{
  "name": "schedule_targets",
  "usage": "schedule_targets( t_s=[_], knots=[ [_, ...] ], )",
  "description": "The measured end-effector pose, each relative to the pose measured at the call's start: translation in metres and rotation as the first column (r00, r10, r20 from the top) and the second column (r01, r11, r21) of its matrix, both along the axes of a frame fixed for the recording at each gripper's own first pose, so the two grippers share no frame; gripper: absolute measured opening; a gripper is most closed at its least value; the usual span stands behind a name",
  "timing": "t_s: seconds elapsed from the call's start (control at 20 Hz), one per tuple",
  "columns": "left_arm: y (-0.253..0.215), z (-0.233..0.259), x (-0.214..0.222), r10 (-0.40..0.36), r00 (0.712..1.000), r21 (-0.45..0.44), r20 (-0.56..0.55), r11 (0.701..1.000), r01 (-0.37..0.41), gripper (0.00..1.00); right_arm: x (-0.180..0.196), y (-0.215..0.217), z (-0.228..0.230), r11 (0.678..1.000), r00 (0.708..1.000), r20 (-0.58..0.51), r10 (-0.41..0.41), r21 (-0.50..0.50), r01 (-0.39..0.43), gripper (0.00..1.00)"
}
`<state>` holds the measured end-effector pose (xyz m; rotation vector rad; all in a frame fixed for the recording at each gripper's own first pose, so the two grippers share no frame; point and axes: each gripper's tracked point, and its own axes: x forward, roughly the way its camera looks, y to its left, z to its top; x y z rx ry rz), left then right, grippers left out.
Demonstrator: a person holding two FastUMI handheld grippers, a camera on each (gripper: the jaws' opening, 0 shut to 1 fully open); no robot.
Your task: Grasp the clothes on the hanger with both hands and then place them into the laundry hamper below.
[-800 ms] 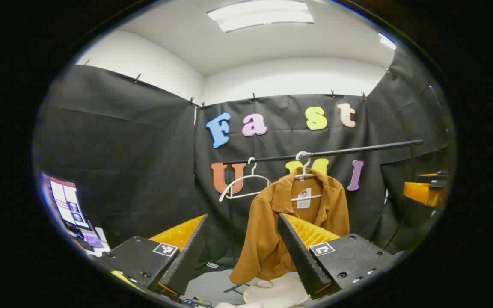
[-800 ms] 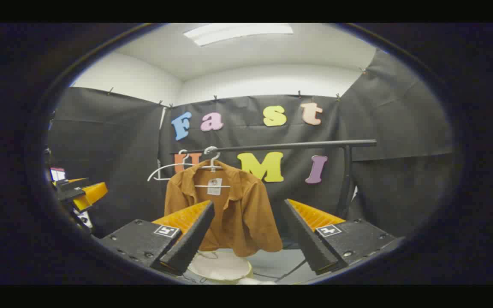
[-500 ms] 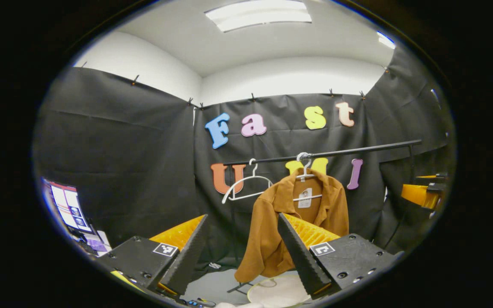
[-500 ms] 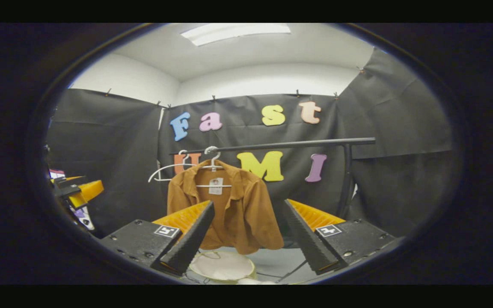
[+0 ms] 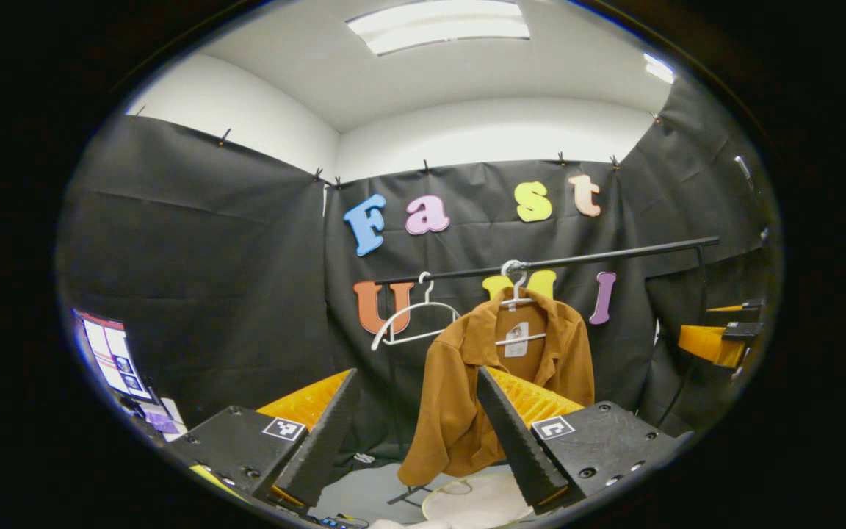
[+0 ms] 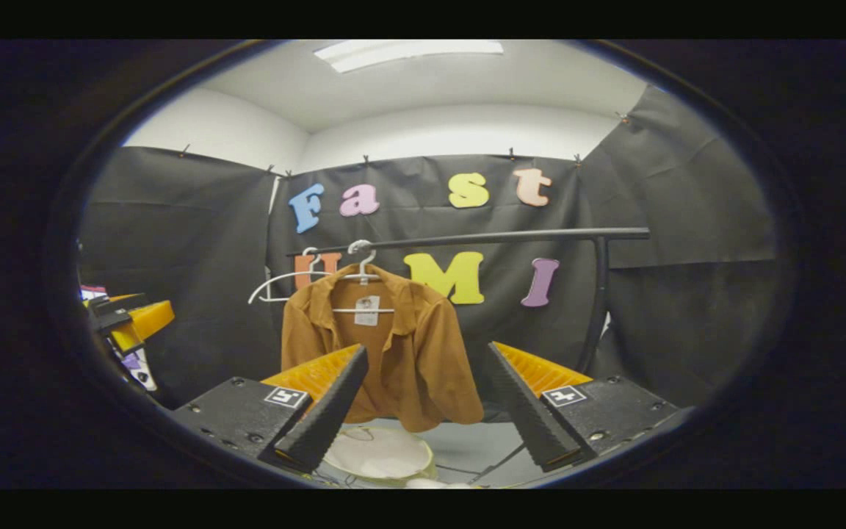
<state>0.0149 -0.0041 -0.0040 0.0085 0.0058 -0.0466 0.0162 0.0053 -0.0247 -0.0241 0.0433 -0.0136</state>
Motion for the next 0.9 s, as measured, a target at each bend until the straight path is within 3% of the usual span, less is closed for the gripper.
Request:
schedule_targets(
  t_s=[0.4,0.5,0.55,0.9],
  knots=[
    [-0.054,-0.022,0.047,-0.059,0.998,-0.007,0.032,0.998,0.059,1.00,0.070,0.002,-0.039,0.997,0.996,-0.045,0.076,0.013,-0.076,1.00],
    [-0.073,-0.031,0.064,-0.079,0.997,-0.022,0.024,0.997,0.080,0.96,0.095,0.005,-0.049,0.994,0.992,-0.059,0.107,0.027,-0.105,1.00],
    [-0.079,-0.037,0.074,-0.079,0.997,-0.031,0.018,0.996,0.079,1.00,0.110,0.006,-0.053,0.992,0.991,-0.062,0.123,0.032,-0.121,1.00],
    [-0.120,-0.067,0.160,-0.084,0.996,-0.044,0.009,0.996,0.084,1.00,0.214,0.018,-0.073,0.973,0.970,-0.082,0.230,0.039,-0.227,1.00]
  ],
)
